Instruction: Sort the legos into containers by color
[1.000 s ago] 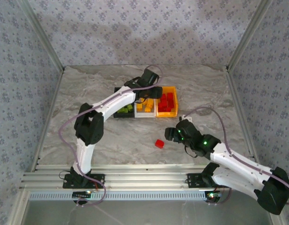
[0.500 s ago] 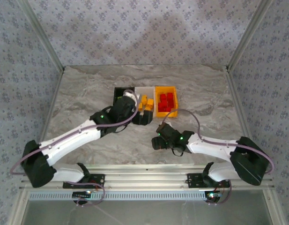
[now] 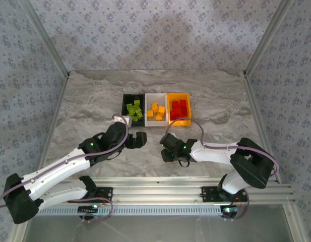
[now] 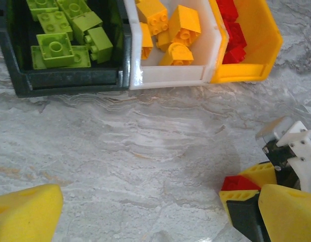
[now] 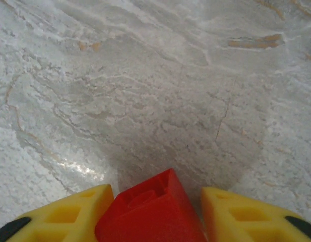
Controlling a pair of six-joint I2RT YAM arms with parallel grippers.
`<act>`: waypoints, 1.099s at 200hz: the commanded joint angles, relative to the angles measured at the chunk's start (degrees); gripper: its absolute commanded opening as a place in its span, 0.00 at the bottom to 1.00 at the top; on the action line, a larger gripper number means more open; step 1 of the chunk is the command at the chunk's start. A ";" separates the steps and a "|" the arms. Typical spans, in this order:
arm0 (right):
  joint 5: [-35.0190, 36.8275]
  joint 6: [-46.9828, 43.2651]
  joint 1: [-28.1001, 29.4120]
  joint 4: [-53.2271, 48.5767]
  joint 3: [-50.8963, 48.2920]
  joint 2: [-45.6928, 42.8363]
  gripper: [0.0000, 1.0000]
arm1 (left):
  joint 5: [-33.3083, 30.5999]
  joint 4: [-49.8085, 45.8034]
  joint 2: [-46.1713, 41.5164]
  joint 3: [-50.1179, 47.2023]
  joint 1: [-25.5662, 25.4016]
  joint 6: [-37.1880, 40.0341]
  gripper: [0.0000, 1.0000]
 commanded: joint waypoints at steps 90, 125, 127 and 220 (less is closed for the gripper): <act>6.26 -3.55 -13.40 -7.19 17.31 -9.33 0.31 | -4.29 -1.69 -4.17 -3.36 -0.19 -2.57 1.00; 3.27 -3.98 -21.79 -4.99 22.62 -1.54 0.35 | -5.08 -2.35 -5.36 -4.17 -0.19 -3.15 1.00; 3.04 -4.02 -21.86 -5.27 22.88 -1.34 0.37 | -5.09 -2.39 -5.50 -4.25 -0.19 -3.14 1.00; -3.84 -0.03 4.51 -12.26 8.46 -7.43 0.83 | -8.92 -6.56 -14.60 -7.03 0.94 -3.45 1.00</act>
